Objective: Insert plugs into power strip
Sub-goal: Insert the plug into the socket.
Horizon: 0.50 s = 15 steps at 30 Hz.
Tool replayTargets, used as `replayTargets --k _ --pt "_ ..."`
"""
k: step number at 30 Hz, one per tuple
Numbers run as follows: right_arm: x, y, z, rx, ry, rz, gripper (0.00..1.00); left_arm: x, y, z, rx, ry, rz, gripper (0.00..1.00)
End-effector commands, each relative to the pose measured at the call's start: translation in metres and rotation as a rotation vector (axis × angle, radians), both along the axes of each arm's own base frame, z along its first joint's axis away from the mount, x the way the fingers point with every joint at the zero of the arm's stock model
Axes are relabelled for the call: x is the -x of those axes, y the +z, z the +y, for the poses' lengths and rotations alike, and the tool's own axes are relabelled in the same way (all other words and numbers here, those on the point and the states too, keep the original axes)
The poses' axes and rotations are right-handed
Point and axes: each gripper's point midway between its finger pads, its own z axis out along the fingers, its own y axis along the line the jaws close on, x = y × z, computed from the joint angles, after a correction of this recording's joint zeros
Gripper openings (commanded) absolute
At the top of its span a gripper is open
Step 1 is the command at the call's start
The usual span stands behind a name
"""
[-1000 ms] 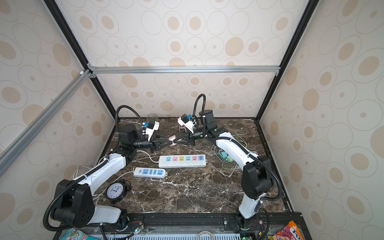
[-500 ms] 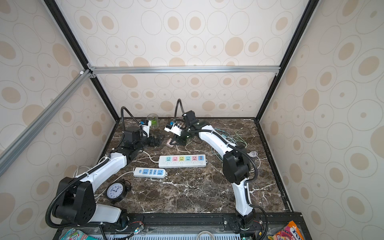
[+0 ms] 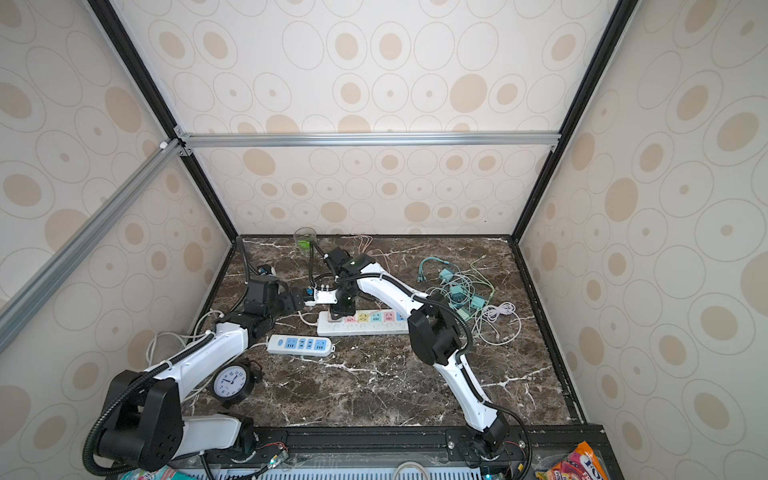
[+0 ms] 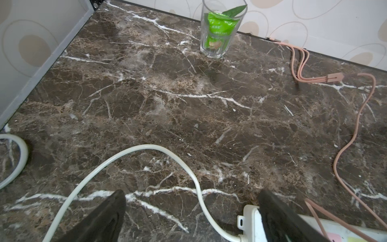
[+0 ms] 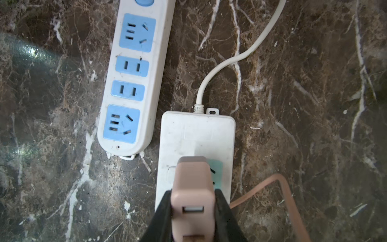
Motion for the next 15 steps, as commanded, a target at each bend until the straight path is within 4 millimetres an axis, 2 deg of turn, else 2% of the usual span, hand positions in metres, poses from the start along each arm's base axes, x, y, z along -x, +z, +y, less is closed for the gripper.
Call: replayTargets --k 1,9,15 --pt "0.002 -0.023 -0.017 0.112 0.022 0.005 0.0 0.004 0.004 0.009 0.005 0.058 -0.017 0.98" --pt "0.004 -0.01 -0.006 0.087 0.031 -0.006 0.0 0.004 0.001 0.009 0.004 0.055 -0.011 0.98" --pt "0.007 -0.019 -0.011 0.13 0.036 0.008 0.0 0.004 -0.003 0.008 -0.001 0.051 -0.001 0.98"
